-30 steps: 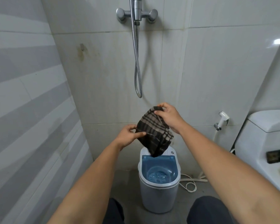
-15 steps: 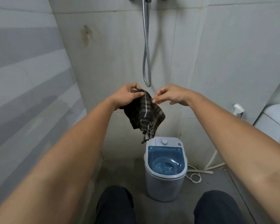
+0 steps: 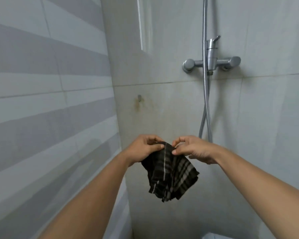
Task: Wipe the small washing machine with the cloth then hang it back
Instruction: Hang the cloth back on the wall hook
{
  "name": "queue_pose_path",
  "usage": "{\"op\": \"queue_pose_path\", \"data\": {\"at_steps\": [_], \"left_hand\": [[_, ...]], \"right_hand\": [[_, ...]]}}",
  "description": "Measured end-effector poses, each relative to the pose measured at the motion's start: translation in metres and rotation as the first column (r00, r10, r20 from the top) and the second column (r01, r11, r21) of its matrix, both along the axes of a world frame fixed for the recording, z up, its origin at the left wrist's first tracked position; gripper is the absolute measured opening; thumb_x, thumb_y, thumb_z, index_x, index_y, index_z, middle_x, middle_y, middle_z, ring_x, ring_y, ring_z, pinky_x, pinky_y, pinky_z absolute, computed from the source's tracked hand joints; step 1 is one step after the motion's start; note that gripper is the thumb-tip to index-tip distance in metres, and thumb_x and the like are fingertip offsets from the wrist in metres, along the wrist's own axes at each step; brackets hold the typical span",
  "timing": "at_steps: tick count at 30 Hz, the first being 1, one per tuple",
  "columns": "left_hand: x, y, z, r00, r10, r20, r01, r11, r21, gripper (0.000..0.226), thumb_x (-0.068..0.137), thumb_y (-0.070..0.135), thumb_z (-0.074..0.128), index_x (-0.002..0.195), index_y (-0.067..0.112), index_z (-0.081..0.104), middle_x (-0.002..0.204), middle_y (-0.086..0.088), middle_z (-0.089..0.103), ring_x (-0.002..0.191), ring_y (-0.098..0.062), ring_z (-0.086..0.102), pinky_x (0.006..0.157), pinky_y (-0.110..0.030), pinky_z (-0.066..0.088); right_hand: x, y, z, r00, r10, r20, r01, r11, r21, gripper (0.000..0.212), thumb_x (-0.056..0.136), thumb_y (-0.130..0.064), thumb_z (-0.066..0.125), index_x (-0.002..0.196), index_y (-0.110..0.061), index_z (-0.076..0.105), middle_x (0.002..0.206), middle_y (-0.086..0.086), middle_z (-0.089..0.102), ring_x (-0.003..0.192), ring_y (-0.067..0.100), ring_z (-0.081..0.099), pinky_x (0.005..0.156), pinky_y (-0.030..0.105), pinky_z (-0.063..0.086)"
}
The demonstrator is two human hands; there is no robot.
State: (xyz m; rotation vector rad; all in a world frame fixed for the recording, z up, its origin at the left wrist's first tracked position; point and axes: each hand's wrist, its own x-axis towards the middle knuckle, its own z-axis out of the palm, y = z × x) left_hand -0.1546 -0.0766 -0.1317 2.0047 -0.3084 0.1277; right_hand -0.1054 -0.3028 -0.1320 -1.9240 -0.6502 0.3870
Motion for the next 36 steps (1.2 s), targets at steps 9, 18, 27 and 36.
{"op": "queue_pose_path", "data": {"at_steps": [9,18,27,36], "left_hand": [[0.069,0.067,0.069,0.878,0.179,0.445,-0.308,0.922,0.235,0.024,0.096,0.015,0.063,0.113,0.031,0.057,0.106,0.004,0.069,0.092,-0.017,0.069,0.076,-0.028,0.055],[0.15,0.098,0.084,0.599,0.259,0.758,-0.665,0.688,0.291,0.029,0.097,0.016,0.057,0.118,0.021,0.076,0.103,-0.002,0.071,0.096,-0.022,0.065,0.086,-0.036,0.053],[0.206,0.11,0.073,0.489,0.353,0.797,-0.729,0.668,0.152,0.031,0.1,0.016,0.052,0.121,0.021,0.074,0.105,-0.004,0.07,0.094,-0.021,0.065,0.079,-0.032,0.051],[0.23,0.108,0.026,0.437,0.456,0.775,-0.764,0.643,0.052,0.021,0.094,0.021,0.064,0.111,0.019,0.075,0.112,0.001,0.058,0.102,-0.02,0.056,0.075,-0.036,0.055]], "right_hand": [[0.096,0.088,0.075,0.774,-0.201,0.6,0.18,0.979,0.096,0.017,0.088,-0.016,0.075,0.093,-0.031,0.077,0.087,-0.006,0.076,0.084,0.012,0.071,0.084,0.025,0.051],[0.161,0.153,0.1,0.533,-0.328,0.78,0.361,0.922,0.14,0.019,0.091,-0.019,0.065,0.109,-0.023,0.07,0.1,0.0,0.074,0.092,0.019,0.067,0.084,0.032,0.054],[0.203,0.176,0.1,0.338,-0.275,0.9,0.428,0.897,0.113,0.022,0.095,-0.013,0.056,0.107,-0.015,0.075,0.105,0.007,0.067,0.091,0.026,0.065,0.08,0.039,0.055],[0.196,0.185,0.041,0.121,-0.137,0.983,0.601,0.799,0.037,0.029,0.09,-0.023,0.048,0.113,-0.019,0.065,0.114,0.004,0.058,0.098,0.027,0.055,0.078,0.041,0.041]]}}
